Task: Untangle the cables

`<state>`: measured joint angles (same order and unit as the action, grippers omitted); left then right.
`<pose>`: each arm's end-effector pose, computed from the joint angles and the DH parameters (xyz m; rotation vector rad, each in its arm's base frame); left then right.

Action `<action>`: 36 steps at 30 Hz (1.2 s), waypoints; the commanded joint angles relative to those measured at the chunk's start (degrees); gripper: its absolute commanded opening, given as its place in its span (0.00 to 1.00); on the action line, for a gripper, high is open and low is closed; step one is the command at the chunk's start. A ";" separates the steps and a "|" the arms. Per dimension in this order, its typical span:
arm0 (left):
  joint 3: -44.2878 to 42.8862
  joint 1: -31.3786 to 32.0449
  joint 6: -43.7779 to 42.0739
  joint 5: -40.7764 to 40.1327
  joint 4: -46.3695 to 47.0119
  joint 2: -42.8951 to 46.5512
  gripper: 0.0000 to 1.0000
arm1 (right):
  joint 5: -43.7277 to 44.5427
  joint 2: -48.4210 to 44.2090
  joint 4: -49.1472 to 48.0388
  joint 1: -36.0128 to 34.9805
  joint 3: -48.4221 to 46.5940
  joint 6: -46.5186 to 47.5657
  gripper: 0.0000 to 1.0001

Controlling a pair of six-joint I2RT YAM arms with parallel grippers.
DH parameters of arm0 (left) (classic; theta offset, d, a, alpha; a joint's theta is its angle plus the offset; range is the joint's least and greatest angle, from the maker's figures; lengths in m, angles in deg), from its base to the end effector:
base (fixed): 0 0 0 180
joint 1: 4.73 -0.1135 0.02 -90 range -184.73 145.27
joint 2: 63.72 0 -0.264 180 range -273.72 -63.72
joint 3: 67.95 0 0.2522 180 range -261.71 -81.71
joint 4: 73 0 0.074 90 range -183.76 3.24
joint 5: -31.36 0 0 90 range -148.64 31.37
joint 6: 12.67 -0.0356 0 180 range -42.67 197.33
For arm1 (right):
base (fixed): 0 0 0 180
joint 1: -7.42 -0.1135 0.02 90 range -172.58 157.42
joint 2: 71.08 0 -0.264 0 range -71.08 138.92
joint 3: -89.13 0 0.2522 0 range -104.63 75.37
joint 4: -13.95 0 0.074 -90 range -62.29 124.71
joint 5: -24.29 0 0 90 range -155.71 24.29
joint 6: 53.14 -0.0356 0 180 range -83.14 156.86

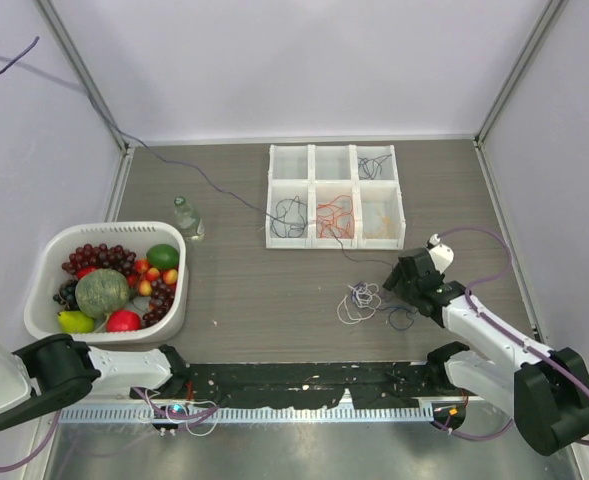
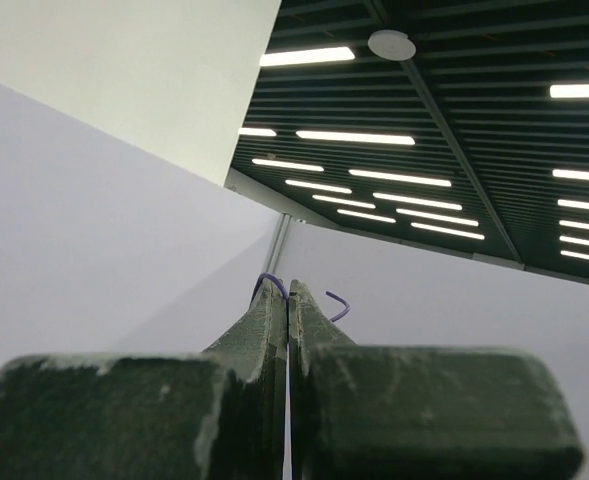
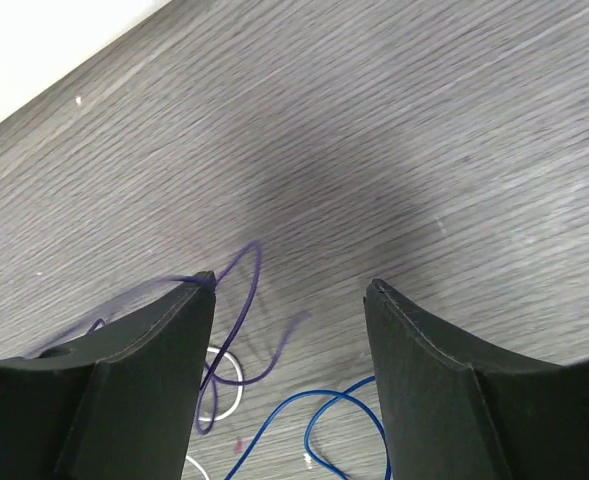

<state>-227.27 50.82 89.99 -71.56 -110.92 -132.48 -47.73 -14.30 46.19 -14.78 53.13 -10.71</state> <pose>-0.0003 0.0145 0.6982 0.0368 0.7191 -1.0683 0.1671 0.0563 0.1587 0.6607 2.3484 0.1498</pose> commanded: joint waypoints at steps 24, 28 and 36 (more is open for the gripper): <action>11.87 0.26 -0.10 -12.47 -15.55 -4.46 0.00 | -31.60 -1.50 -4.16 -3.28 -19.05 25.51 0.71; 17.04 0.26 2.18 -15.36 -21.61 -3.94 0.00 | -29.49 4.04 -3.80 -7.16 -21.70 24.11 0.68; 43.30 0.17 19.47 -20.04 -33.67 0.45 0.00 | -30.28 5.80 -5.30 -9.44 -22.23 21.64 0.67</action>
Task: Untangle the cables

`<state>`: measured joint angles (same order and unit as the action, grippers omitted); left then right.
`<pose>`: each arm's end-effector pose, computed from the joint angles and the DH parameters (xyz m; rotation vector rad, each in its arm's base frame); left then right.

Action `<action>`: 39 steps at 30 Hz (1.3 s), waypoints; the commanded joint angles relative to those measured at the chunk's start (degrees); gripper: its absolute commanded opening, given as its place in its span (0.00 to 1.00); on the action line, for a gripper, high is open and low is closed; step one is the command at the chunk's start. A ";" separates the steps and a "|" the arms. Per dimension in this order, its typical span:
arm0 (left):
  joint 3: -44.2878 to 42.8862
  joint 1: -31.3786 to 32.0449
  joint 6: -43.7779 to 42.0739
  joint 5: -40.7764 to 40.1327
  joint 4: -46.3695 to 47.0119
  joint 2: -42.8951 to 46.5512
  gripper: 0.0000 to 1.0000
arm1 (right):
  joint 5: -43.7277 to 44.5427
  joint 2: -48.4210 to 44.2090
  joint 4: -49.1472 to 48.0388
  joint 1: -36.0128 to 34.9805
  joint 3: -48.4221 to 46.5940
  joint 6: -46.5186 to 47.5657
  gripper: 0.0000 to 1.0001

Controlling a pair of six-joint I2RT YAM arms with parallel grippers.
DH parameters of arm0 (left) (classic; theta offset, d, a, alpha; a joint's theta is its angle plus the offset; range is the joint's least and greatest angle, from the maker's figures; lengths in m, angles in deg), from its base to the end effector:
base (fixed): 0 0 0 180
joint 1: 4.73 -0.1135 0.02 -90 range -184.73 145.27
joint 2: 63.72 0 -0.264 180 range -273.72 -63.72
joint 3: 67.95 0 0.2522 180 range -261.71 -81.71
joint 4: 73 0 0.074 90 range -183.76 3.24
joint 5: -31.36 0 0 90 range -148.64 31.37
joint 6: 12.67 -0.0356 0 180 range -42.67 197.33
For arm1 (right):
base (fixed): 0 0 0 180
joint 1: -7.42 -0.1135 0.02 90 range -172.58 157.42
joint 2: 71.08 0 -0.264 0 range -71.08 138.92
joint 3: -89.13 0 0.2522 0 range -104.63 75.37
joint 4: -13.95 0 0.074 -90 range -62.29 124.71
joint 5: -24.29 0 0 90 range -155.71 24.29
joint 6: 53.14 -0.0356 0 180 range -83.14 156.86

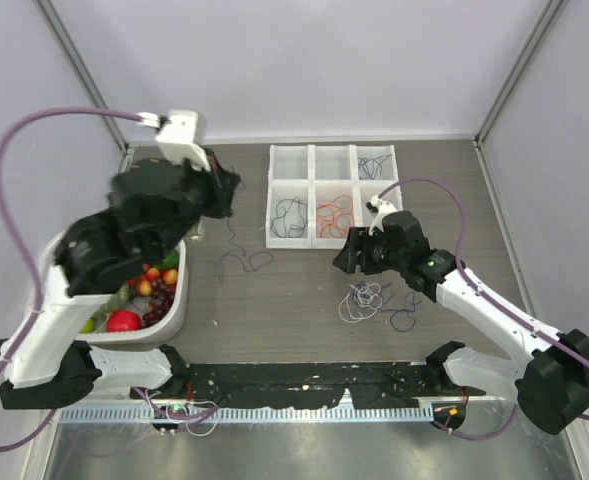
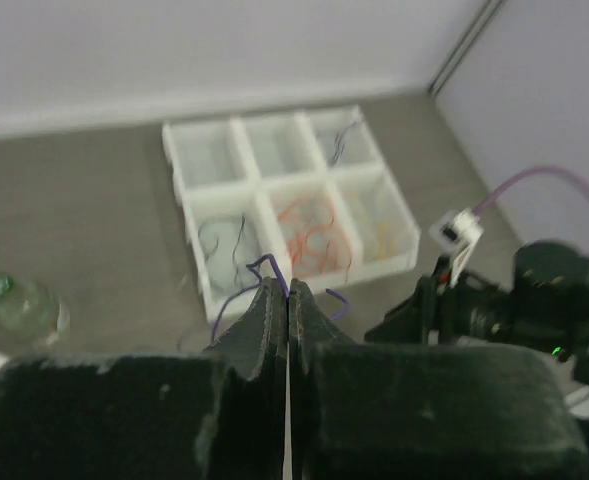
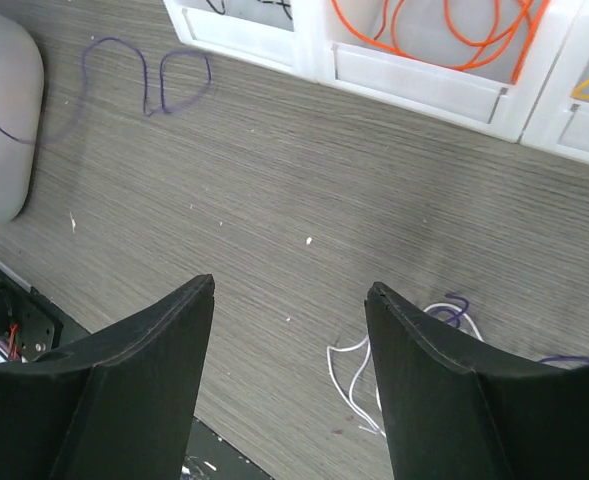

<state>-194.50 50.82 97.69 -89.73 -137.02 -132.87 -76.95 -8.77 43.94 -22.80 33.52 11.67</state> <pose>0.1089 -0.1262 0.5606 0.1090 1.6950 -0.5415 0.1997 0.1243 0.2528 -0.2143 2.2916 0.7368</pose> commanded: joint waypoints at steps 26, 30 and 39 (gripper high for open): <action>45.83 -29.62 20.78 25.55 4.91 -14.79 0.33 | -0.27 30.68 -13.59 -20.93 -18.62 3.12 0.71; 44.94 -29.62 20.68 27.92 2.02 -12.43 0.57 | -1.76 33.40 -14.65 -20.85 -19.41 1.38 0.71; 45.47 -29.62 21.12 18.79 -7.39 4.53 0.87 | 2.89 41.66 -14.47 -23.83 -24.15 -12.85 0.66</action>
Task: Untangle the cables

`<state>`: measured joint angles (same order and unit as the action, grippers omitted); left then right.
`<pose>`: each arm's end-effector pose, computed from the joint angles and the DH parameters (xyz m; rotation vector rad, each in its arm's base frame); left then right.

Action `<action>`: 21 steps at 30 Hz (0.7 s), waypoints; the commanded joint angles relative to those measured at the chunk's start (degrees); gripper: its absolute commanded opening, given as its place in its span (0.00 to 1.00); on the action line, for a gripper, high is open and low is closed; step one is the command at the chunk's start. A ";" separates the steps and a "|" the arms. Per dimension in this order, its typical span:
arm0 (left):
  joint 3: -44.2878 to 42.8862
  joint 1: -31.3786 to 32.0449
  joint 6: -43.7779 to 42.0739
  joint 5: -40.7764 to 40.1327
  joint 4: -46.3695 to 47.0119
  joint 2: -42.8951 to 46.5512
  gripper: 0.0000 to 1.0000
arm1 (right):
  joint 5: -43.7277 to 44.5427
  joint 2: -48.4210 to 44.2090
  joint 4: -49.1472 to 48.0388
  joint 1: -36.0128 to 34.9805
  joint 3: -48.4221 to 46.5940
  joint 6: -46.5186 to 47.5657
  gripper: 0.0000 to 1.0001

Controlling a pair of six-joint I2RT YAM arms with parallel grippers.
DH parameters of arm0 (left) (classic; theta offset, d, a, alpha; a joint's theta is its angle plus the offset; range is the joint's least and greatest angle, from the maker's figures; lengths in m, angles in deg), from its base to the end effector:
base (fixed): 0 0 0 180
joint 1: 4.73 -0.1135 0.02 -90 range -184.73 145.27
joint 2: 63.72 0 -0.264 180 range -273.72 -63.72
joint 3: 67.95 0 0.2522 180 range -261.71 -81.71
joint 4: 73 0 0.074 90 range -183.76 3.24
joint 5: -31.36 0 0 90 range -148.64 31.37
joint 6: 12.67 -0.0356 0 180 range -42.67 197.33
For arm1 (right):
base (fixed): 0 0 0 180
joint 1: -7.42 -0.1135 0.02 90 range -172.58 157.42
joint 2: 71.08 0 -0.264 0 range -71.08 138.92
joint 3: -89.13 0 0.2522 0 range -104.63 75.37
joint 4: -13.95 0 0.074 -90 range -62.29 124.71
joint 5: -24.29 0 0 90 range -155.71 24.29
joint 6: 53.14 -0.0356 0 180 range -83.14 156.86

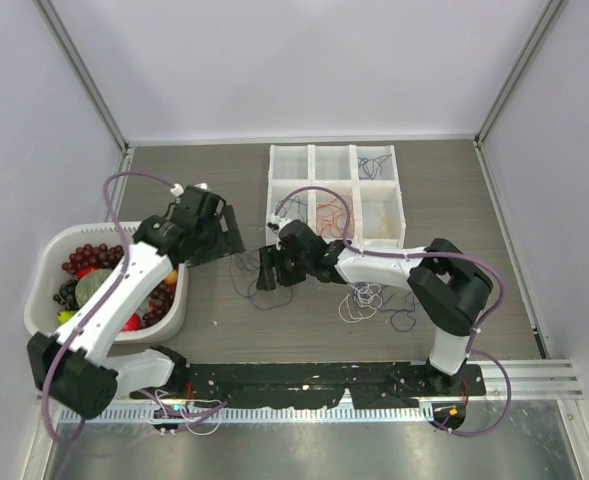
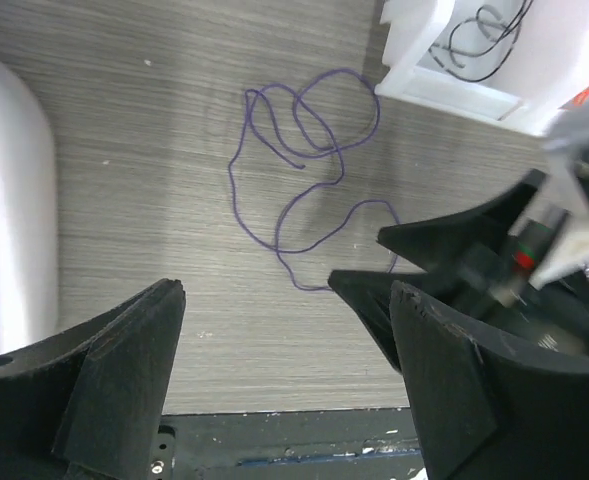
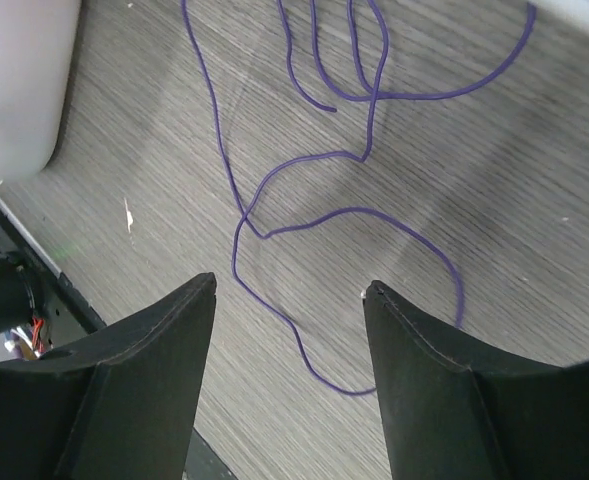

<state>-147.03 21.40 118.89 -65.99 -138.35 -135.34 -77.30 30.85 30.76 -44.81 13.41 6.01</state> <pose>0.2219 -0.1038 0.3042 -0.3956 2.5631 -0.2773 0.2274 0.3051 0.1861 -0.5728 2.4393 0.9116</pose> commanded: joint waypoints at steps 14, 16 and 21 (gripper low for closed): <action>-4.64 -0.20 -1.39 -4.69 -9.93 25.20 0.87 | 29.87 19.70 25.14 -8.32 -29.61 -13.28 0.57; -5.08 -0.20 -1.74 -4.51 -10.37 26.43 0.87 | 32.59 21.72 28.39 -9.20 -32.95 -12.31 0.56; -6.48 -0.12 -2.97 -4.60 -10.81 27.84 0.87 | 34.28 26.73 35.34 -10.53 -38.59 -10.46 0.43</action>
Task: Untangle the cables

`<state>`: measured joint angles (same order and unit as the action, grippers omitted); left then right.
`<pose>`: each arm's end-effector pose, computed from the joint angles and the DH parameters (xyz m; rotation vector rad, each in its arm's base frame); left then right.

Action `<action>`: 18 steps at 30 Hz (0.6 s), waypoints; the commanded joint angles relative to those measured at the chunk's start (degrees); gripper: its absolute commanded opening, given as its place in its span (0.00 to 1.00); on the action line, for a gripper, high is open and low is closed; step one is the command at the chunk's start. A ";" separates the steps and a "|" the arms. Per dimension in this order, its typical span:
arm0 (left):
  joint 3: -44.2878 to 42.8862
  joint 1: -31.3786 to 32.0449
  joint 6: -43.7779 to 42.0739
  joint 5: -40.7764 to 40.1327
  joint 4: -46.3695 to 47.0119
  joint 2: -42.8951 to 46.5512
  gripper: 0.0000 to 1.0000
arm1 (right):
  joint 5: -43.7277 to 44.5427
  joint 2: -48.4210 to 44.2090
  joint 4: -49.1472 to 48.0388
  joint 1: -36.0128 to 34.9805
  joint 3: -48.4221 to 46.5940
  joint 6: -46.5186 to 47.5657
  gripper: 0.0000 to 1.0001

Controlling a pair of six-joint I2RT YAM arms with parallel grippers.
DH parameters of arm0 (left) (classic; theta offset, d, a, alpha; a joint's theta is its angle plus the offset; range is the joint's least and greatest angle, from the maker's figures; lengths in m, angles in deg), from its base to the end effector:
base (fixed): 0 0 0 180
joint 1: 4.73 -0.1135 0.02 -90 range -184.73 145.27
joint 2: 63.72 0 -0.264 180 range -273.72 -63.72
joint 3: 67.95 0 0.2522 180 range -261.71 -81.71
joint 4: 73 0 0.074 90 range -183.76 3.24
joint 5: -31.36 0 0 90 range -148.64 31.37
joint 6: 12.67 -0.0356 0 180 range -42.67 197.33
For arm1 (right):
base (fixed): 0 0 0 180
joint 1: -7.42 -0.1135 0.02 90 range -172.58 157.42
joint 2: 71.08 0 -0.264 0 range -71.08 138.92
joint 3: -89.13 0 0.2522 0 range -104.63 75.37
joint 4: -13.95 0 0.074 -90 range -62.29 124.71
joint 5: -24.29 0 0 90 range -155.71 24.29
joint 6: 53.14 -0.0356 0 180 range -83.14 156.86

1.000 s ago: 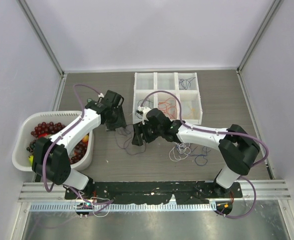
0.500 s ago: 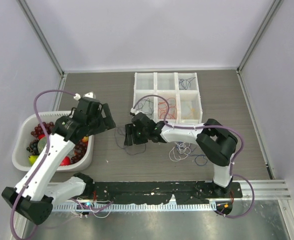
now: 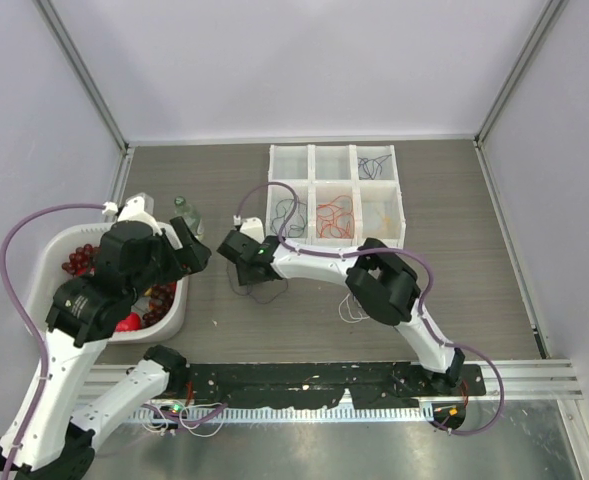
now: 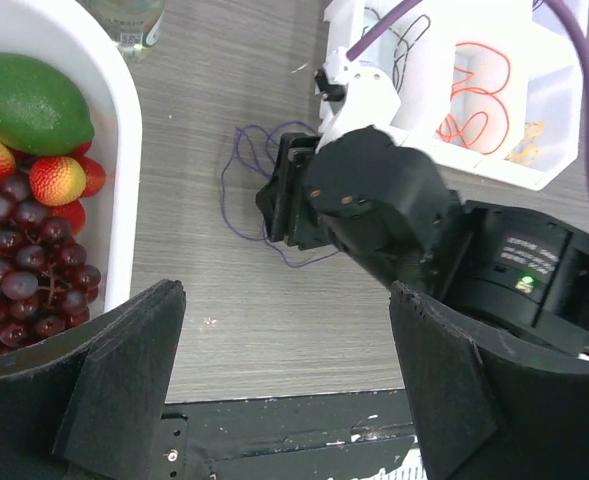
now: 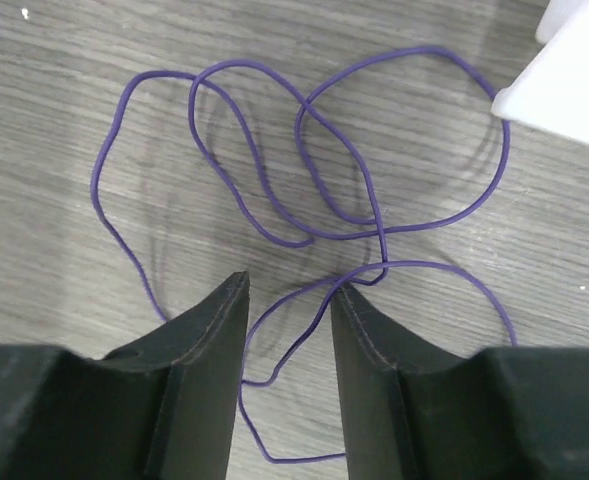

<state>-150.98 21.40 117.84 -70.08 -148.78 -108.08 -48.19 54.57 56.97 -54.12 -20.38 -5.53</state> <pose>0.1064 -0.0443 0.3900 -0.3900 2.2023 -0.4233 0.2341 0.4094 0.1652 -0.3183 2.5402 0.3128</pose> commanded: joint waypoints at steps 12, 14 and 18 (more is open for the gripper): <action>-4.90 -0.20 -2.98 1.08 4.09 -1.43 0.86 | 1.82 -8.81 4.15 -2.10 0.03 12.67 0.01; -6.48 -0.20 -2.90 -1.11 4.88 -2.66 0.86 | 0.77 -13.03 3.70 -0.87 0.47 14.70 0.01; -7.89 -0.20 -2.28 -4.46 8.75 -4.07 0.84 | -2.31 -23.58 2.05 3.35 2.04 14.44 0.01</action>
<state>-156.06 21.40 115.83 -70.36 -146.46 -111.14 -48.52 45.76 63.00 -54.71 -18.32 6.43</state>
